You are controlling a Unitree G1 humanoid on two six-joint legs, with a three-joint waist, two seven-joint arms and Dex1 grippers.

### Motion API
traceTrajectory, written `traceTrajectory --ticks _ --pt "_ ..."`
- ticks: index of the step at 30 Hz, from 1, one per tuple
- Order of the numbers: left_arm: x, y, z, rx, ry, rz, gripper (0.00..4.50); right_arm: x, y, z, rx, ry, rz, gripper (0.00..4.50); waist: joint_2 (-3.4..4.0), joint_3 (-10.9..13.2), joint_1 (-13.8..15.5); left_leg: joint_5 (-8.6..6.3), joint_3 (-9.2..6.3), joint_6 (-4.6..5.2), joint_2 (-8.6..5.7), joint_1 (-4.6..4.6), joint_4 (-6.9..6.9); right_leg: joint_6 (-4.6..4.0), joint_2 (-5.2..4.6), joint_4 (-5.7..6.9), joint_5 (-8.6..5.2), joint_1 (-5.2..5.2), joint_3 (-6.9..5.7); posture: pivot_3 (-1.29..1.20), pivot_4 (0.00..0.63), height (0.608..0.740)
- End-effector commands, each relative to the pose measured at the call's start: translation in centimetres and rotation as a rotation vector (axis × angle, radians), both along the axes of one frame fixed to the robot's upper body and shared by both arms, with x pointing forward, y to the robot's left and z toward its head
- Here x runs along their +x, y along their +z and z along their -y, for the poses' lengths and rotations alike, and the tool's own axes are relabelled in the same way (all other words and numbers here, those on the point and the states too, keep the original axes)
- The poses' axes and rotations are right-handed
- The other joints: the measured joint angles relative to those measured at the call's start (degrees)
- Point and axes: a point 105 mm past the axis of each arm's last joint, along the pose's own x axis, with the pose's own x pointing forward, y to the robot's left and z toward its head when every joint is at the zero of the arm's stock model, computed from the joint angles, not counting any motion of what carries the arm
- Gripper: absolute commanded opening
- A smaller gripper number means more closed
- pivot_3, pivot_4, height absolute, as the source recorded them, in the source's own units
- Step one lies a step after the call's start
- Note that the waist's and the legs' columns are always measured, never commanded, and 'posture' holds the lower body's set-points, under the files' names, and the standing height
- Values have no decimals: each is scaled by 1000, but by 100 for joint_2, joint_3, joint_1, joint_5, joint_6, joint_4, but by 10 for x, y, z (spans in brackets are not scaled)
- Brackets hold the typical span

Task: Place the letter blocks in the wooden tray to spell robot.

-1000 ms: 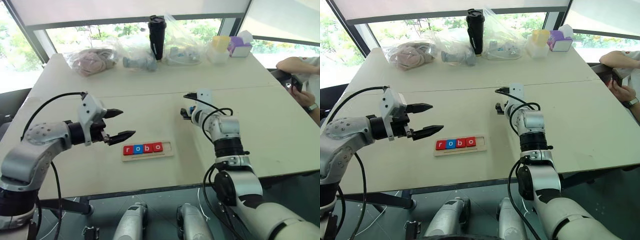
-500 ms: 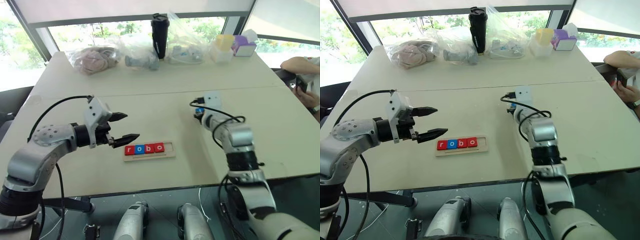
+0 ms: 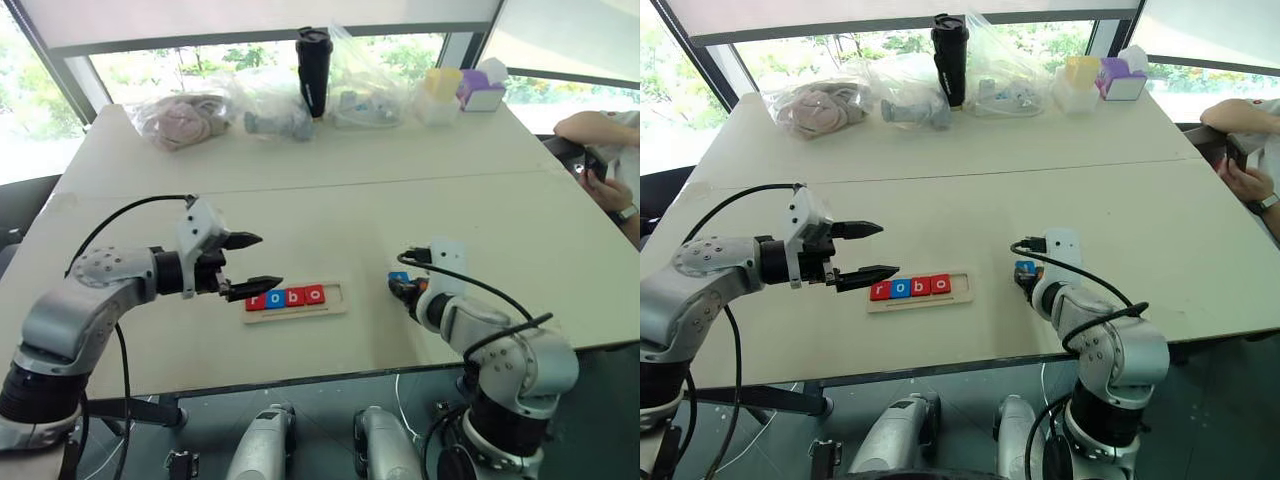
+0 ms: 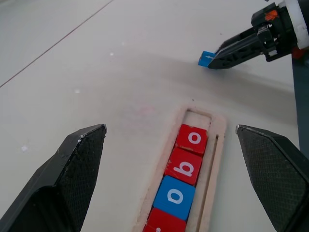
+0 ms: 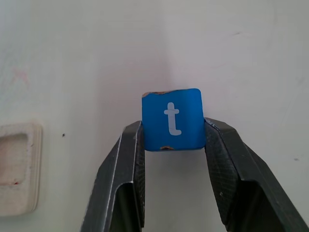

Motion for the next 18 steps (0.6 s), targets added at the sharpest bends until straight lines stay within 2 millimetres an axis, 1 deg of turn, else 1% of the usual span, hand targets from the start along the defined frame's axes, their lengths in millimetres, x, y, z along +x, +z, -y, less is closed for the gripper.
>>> traceTrajectory --ticks 1,2,3,4,6,7,8,10,12,14,16,18 --pt "-2 -2 -2 36 -21 11 4500 -3 7 -10 22 28 30 1664 0 0 -7 0 5 0 0 -1 -5 -1 -3 -5 1 -3 0 0 150 740" --pt "-2 -3 -2 39 -22 9 4500 -4 6 -11 33 28 22 1664 0 0 -2 0 8 0 0 -1 -8 -1 -6 -6 1 -3 0 0 150 740" --pt "-2 -3 -2 41 -23 9 4500 -5 4 -13 46 40 14 2315 0 0 2 0 8 0 0 -3 -10 -1 -11 -7 1 -5 -1 0 150 740" --pt "-2 -4 -2 42 -23 9 4500 -6 2 -17 56 66 6 2690 0 0 8 0 8 0 0 -3 -15 -1 -15 -10 2 -6 -2 0 150 740" --pt "-2 -4 -3 45 -21 10 4500 -8 3 -23 55 120 8 3613 -2 -1 10 0 8 0 0 -1 -18 0 -17 -11 1 -4 -5 0 150 740" --pt "-3 -4 -3 48 -21 10 4500 -9 4 -24 45 159 13 4196 -1 -1 5 0 8 0 0 -1 -18 -1 -18 -12 1 -4 -6 0 150 740" --pt "-4 -4 -4 49 -21 7 4500 -10 6 -24 40 185 19 4416 -1 0 2 0 8 0 0 -1 -18 -1 -19 -13 1 -3 -6 0 150 740" --pt "-6 -4 -5 55 -28 1 4500 -14 18 -22 -6 318 53 4416 1 1 8 0 9 0 0 -2 -17 -1 -23 -16 1 -2 -6 0 150 740" --pt "-10 -3 -6 70 -46 -5 4500 -25 38 -23 -144 556 97 4416 5 6 12 0 11 0 -1 -5 -15 -1 -28 -22 1 -1 -9 0 150 740" --pt "-13 -3 -8 89 -69 -13 4500 -33 60 -20 -212 728 136 4416 26 24 7 -1 25 1 -1 -17 -7 0 -45 -27 1 -10 -16 0 150 740" --pt "-16 -3 -10 105 -92 -19 4500 -34 75 -7 -318 836 179 4416 22 21 12 -3 35 4 -1 -19 -7 1 -55 -31 0 -11 -27 0 150 740" --pt "-18 -1 -11 115 -112 -19 4500 -33 71 13 -464 942 171 4416 17 20 35 -15 36 5 2 -19 -5 23 -56 -37 -14 -8 -40 0 150 740"
